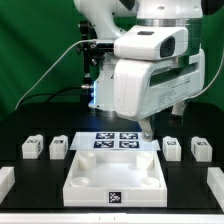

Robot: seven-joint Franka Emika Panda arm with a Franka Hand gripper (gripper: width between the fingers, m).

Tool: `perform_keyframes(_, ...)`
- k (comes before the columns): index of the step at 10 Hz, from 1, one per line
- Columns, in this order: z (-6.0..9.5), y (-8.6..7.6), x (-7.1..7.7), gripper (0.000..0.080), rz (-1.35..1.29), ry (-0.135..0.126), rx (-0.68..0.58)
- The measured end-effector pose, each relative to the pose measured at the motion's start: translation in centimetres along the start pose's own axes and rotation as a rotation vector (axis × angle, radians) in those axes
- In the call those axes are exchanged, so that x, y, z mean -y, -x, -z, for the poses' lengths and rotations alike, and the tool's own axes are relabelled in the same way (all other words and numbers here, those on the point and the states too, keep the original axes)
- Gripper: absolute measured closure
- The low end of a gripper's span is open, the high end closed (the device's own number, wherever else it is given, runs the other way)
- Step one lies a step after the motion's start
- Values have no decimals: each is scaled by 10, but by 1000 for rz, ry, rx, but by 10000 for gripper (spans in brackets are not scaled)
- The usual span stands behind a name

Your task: Assemble one leg

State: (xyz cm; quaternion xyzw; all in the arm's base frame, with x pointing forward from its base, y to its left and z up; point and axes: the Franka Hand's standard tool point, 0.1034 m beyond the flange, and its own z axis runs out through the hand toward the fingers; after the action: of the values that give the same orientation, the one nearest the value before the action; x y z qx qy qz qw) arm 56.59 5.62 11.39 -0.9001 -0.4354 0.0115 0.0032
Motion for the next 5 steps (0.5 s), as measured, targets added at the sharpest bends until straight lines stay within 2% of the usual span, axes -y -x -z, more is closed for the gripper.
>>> perform_keyframes(5, 0, 0, 0, 150, 0, -1, 0)
